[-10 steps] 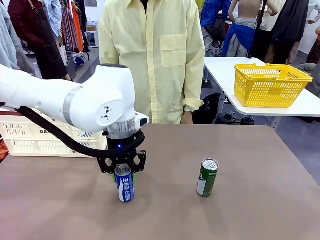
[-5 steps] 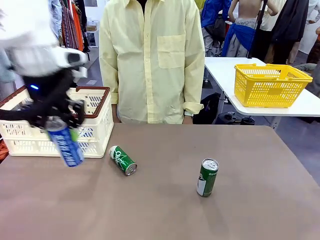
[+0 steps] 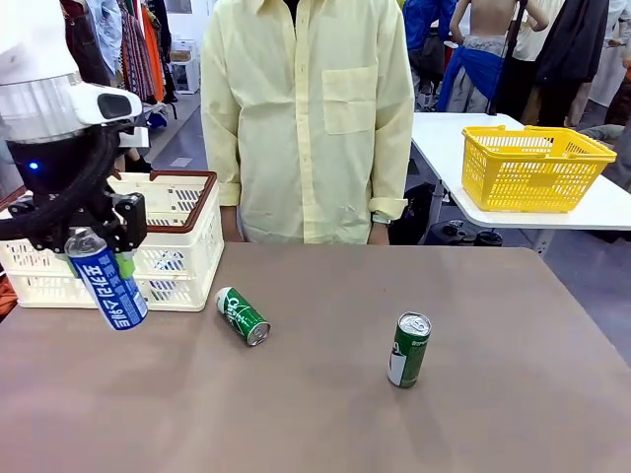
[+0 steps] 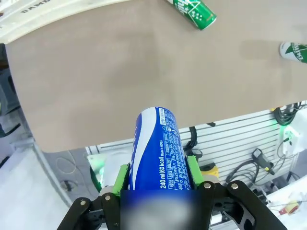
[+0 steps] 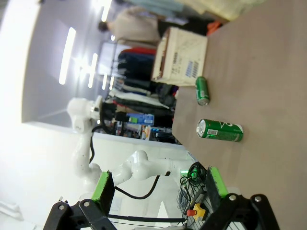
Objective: Place the drinks into the Shopping basket.
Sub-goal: Pick up one drink and place it into the Shopping basket.
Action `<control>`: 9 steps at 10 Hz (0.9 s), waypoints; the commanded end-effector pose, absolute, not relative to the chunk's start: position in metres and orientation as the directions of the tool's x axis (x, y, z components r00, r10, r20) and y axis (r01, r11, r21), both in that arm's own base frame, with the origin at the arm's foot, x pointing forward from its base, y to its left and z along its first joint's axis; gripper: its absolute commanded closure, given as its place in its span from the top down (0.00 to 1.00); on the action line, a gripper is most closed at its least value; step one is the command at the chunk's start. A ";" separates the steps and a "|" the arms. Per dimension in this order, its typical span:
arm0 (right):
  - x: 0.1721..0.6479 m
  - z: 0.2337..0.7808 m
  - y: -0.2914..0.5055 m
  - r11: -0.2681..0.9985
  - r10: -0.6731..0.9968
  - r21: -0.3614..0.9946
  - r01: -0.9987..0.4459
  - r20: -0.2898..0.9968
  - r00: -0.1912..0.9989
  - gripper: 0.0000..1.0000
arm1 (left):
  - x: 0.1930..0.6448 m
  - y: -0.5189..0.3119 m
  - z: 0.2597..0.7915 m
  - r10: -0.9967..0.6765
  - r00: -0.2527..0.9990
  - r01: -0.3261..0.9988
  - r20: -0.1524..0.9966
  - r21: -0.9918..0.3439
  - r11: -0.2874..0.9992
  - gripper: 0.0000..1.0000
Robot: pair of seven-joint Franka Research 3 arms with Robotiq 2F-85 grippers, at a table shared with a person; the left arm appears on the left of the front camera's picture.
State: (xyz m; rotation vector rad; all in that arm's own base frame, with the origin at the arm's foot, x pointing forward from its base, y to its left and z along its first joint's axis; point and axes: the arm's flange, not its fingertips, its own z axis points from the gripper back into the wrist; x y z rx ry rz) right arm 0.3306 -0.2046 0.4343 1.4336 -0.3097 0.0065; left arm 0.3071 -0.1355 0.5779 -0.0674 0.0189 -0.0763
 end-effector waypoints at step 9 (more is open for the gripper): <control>0.331 0.440 -0.203 0.134 -0.190 0.975 -0.175 0.199 0.962 1.00 | 0.574 0.025 0.636 -0.150 0.977 0.148 0.152 0.023 0.989 0.00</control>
